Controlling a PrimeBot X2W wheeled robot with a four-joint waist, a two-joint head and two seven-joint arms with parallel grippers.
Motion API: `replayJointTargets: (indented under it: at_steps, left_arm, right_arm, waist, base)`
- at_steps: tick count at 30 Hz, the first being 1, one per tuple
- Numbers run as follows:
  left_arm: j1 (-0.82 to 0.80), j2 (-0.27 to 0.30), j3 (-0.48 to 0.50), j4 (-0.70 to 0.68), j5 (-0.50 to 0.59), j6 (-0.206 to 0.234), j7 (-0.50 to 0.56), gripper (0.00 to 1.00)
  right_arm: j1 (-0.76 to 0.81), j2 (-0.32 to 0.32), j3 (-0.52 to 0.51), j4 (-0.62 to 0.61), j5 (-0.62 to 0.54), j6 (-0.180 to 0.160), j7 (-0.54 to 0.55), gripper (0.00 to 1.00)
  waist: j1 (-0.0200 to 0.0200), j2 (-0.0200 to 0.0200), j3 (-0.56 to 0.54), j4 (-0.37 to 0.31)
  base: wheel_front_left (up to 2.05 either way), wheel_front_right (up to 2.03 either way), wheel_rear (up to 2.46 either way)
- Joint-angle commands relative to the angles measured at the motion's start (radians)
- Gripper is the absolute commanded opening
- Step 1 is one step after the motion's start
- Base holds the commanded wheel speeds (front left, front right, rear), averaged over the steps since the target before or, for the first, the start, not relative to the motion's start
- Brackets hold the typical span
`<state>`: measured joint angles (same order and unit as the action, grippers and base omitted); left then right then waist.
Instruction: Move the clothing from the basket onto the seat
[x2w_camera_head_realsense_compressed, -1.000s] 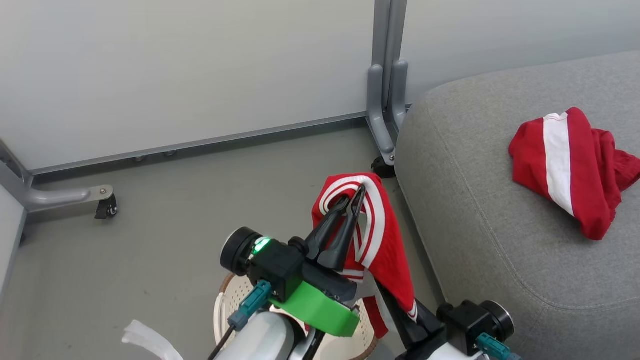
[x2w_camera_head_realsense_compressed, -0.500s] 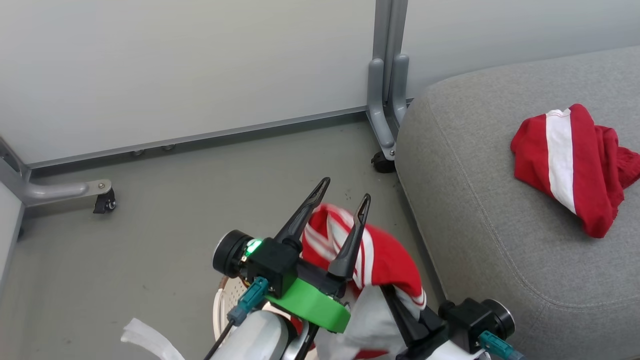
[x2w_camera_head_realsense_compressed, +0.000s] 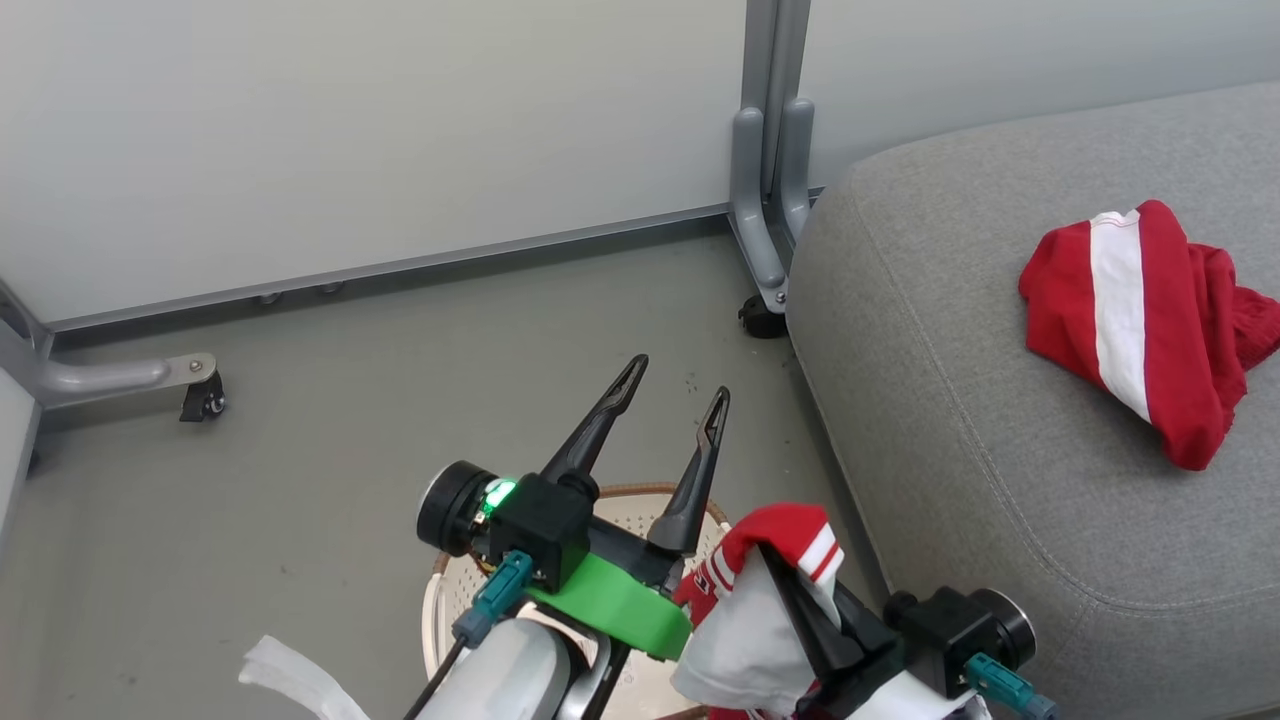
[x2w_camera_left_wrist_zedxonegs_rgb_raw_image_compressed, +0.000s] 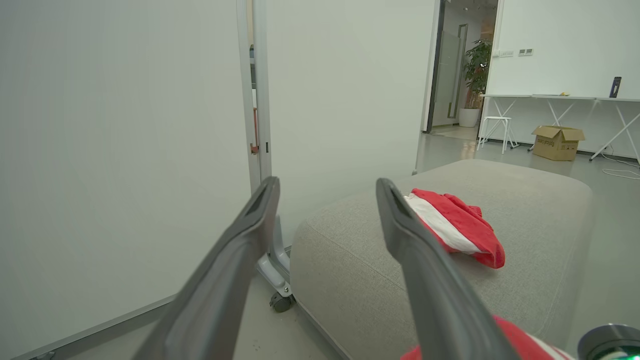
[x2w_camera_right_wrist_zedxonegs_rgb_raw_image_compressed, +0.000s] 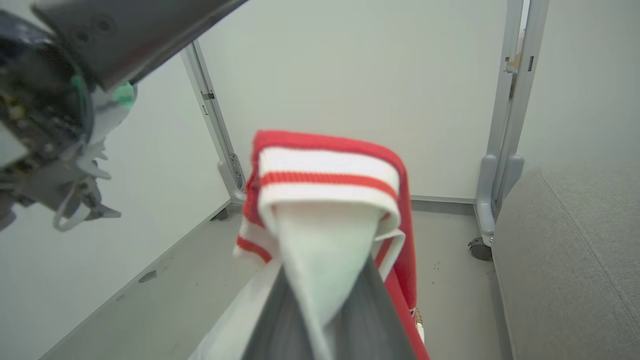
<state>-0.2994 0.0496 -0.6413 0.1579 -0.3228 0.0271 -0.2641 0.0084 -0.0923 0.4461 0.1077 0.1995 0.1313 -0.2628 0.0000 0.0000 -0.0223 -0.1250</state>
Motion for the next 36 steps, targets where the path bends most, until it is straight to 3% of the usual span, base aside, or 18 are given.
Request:
replayJointTargets:
  at_steps: [1, 11, 17, 25, 31, 36]
  left_arm:
    - [-0.007, 0.002, 0.008, 0.004, 0.005, 0.001, -0.001, 1.0]
    - [0.051, 0.031, 0.078, 0.02, 0.069, -0.001, 0.0, 1.0]
    - [0.118, 0.056, 0.139, -0.01, 0.113, 0.008, 0.0, 1.0]
    - [0.189, 0.084, 0.193, -0.1, 0.167, -0.032, 0.0, 1.0]
    - [0.24, 0.113, 0.234, -0.115, 0.207, -0.039, 0.0, 1.0]
    - [0.251, 0.133, 0.249, -0.109, 0.229, -0.056, 0.0, 1.0]
  right_arm:
    - [-0.015, -0.002, -0.005, -0.008, -0.004, -0.001, -0.003, 0.0]
    - [-0.042, 0.003, -0.07, -0.092, -0.021, -0.001, -0.003, 0.0]
    - [-0.059, 0.005, -0.12, -0.186, -0.03, -0.001, -0.003, 0.0]
    - [-0.066, 0.002, -0.167, -0.288, -0.048, -0.001, -0.003, 0.0]
    - [-0.054, 0.011, -0.21, -0.334, -0.057, -0.001, -0.003, 0.0]
    - [-0.04, 0.019, -0.249, -0.363, -0.065, -0.001, -0.003, 0.0]
  waist:
    - [0.0, 0.0, 0.002, -0.001]
    - [0.0, 0.0, 0.032, -0.06]
    - [0.0, 0.0, 0.068, -0.148]
    - [0.0, 0.0, 0.141, -0.283]
    - [0.0, 0.0, 0.194, -0.379]
    - [0.0, 0.0, 0.248, -0.417]
  base:
    - [0.0, 0.0, 0.0]
    - [0.0, 0.0, 0.0]
    - [0.0, 0.0, 0.0]
    - [0.0, 0.0, 0.0]
    - [0.0, 0.0, 0.0]
    - [0.0, 0.0, 0.0]
